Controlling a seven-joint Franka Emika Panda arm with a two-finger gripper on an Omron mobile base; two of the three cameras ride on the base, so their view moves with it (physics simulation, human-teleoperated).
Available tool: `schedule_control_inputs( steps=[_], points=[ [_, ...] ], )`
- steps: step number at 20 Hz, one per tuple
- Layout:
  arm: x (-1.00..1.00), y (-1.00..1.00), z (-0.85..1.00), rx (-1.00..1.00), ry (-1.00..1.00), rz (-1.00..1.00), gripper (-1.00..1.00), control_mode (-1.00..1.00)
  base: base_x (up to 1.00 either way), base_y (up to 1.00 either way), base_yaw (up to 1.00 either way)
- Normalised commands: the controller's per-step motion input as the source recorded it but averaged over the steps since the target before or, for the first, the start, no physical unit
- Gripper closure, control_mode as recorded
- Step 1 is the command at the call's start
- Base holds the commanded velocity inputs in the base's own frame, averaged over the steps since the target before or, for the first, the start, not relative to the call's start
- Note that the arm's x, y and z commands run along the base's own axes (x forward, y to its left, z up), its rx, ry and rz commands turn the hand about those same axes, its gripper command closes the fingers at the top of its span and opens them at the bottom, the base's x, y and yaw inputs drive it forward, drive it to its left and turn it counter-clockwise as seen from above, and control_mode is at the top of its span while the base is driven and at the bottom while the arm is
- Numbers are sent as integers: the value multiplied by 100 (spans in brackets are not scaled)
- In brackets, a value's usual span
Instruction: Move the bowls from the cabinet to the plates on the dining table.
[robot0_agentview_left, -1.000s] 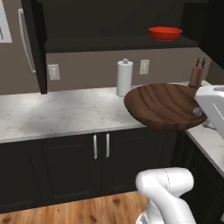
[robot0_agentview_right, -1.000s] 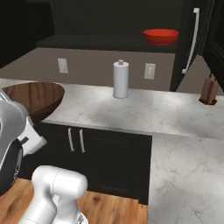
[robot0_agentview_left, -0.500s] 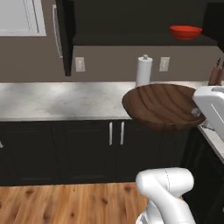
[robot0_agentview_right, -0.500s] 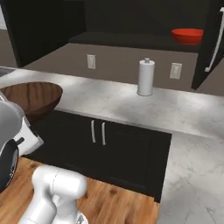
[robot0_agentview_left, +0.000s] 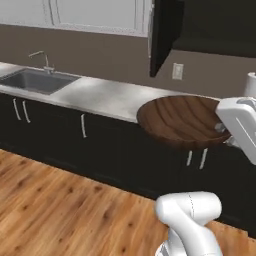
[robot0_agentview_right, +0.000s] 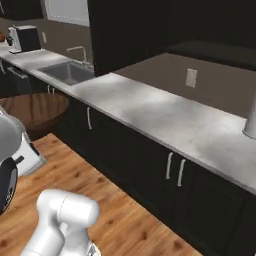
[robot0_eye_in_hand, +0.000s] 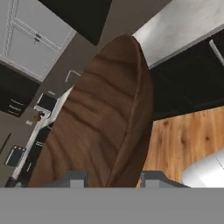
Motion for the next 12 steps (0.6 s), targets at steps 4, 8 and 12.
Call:
schedule_control_inputs(
  steps=[4, 8, 12],
  points=[
    [0, 0, 0, 0, 0, 0, 100, 100, 0, 47, 75],
    [0, 0, 0, 0, 0, 0, 100, 100, 0, 45, 69],
    [0, 0, 0, 0, 0, 0, 100, 100, 0, 41, 62]
  ],
)
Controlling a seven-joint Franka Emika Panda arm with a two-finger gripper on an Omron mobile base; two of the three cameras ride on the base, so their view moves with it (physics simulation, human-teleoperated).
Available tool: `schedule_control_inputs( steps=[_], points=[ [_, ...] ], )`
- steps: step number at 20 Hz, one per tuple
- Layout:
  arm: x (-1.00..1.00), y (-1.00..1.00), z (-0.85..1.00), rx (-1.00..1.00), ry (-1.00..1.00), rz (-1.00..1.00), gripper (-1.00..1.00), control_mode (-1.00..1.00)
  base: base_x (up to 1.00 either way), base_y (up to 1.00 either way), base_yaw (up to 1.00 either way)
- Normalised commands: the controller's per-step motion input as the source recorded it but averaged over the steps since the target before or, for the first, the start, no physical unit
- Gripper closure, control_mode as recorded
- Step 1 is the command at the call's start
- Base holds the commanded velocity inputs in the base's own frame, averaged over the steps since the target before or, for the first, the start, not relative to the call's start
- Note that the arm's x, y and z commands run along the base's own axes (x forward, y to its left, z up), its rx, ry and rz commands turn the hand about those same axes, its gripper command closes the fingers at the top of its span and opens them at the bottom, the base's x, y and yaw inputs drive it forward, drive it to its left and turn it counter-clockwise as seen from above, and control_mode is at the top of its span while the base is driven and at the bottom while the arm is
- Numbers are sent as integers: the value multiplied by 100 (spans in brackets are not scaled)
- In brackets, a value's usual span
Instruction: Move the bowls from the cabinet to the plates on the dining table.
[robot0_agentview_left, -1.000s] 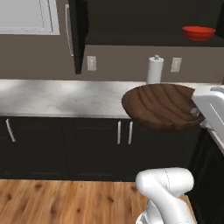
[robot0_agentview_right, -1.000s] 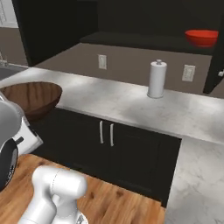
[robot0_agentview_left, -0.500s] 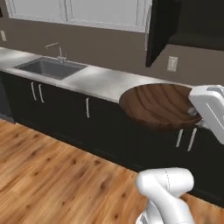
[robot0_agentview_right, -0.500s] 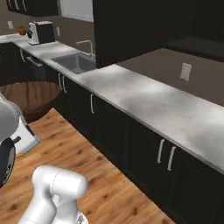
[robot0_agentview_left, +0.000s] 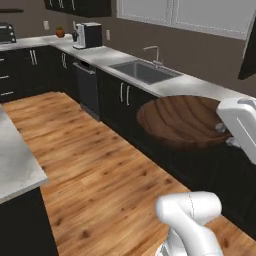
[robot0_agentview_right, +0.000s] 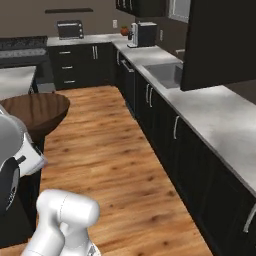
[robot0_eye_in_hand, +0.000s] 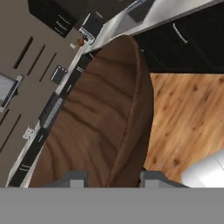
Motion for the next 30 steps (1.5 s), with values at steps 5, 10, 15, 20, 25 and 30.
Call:
schedule_control_inputs(
  steps=[5, 10, 15, 20, 25, 30],
  points=[
    [0, 0, 0, 0, 0, 0, 100, 100, 0, 40, 54],
    [0, 0, 0, 0, 0, 0, 100, 100, 0, 35, 45],
    [0, 0, 0, 0, 0, 0, 100, 100, 1, 33, 8],
    [0, 0, 0, 0, 0, 0, 100, 100, 19, 27, 0],
    [0, 0, 0, 0, 0, 0, 100, 100, 79, 16, 0],
    [0, 0, 0, 0, 0, 0, 100, 100, 99, 1, 0]
  ],
)
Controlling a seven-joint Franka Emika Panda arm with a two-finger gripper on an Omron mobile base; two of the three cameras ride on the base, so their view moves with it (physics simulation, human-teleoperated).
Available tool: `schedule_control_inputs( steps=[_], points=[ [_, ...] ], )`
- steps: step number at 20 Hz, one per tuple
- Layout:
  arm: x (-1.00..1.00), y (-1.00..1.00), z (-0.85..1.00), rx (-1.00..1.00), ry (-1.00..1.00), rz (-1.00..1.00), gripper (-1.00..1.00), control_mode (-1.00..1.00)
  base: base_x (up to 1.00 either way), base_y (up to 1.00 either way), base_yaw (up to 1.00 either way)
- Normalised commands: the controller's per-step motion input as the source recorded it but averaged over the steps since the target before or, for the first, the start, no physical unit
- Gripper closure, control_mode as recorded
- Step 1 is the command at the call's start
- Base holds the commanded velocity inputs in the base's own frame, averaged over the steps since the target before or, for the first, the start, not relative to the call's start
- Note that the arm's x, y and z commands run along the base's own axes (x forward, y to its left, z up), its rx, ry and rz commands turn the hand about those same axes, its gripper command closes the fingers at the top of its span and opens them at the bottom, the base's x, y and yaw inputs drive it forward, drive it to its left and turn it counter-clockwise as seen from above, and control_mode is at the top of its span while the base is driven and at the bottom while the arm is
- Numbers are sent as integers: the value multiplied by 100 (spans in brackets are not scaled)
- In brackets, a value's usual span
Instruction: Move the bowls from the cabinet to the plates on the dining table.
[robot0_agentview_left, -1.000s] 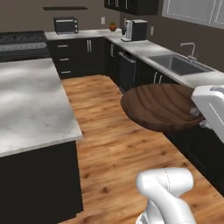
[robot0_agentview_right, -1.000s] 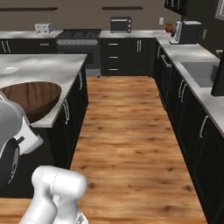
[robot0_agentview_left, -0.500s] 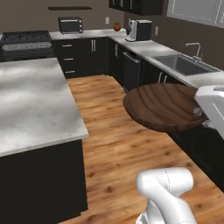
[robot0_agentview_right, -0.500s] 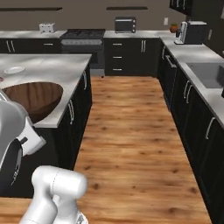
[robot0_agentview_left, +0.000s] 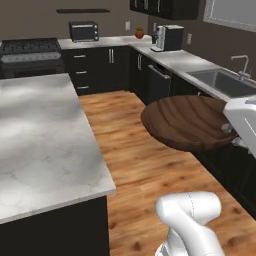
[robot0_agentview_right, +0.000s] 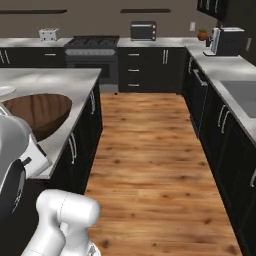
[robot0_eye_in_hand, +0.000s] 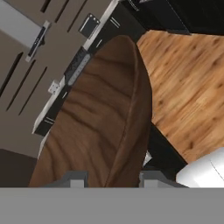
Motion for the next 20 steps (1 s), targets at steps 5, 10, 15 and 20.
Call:
schedule_control_inputs(
  steps=[5, 10, 15, 20],
  points=[
    [0, 0, 0, 0, 0, 0, 100, 100, 30, 59, 6],
    [0, 0, 0, 0, 0, 0, 100, 100, 0, 98, 10],
    [0, 0, 0, 0, 0, 0, 100, 100, -3, 99, 8],
    [0, 0, 0, 0, 0, 0, 100, 100, 0, 76, 0]
  ],
)
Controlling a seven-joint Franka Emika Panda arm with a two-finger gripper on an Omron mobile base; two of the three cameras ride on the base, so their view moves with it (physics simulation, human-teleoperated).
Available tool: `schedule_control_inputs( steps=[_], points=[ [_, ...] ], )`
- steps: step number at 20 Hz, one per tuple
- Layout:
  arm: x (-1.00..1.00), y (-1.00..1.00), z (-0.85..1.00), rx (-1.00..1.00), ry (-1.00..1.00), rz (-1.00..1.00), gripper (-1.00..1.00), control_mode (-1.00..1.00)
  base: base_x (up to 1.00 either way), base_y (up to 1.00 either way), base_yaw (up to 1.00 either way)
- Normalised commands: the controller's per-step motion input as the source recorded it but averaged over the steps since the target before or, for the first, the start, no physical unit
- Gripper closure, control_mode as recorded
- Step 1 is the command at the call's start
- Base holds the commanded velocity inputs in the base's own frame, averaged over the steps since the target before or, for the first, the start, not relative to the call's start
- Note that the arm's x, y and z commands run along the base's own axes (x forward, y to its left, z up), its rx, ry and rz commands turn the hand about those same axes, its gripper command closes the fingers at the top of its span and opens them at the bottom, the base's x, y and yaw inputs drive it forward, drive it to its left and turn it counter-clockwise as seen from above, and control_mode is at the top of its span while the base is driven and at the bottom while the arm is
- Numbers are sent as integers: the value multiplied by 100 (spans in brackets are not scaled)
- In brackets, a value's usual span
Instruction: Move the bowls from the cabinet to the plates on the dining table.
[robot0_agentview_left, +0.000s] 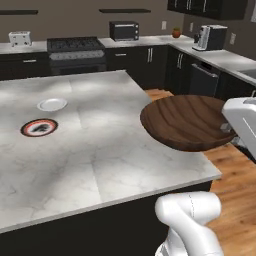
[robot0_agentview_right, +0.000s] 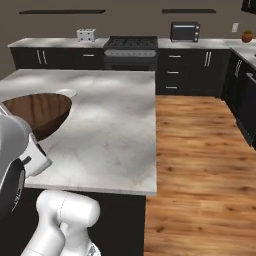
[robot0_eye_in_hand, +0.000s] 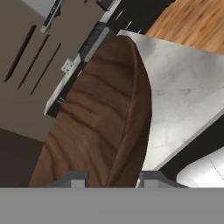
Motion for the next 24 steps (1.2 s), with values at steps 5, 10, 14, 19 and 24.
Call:
schedule_control_inputs(
  steps=[5, 10, 14, 19, 24],
  points=[
    [0, 0, 0, 0, 0, 0, 100, 100, 0, 65, 0],
    [0, 0, 0, 0, 0, 0, 100, 100, 14, -32, 19],
    [0, 0, 0, 0, 0, 0, 100, 100, 12, -40, 55],
    [0, 0, 0, 0, 0, 0, 100, 100, 0, 18, 35],
    [0, 0, 0, 0, 0, 0, 100, 100, 0, 79, 1]
  ],
)
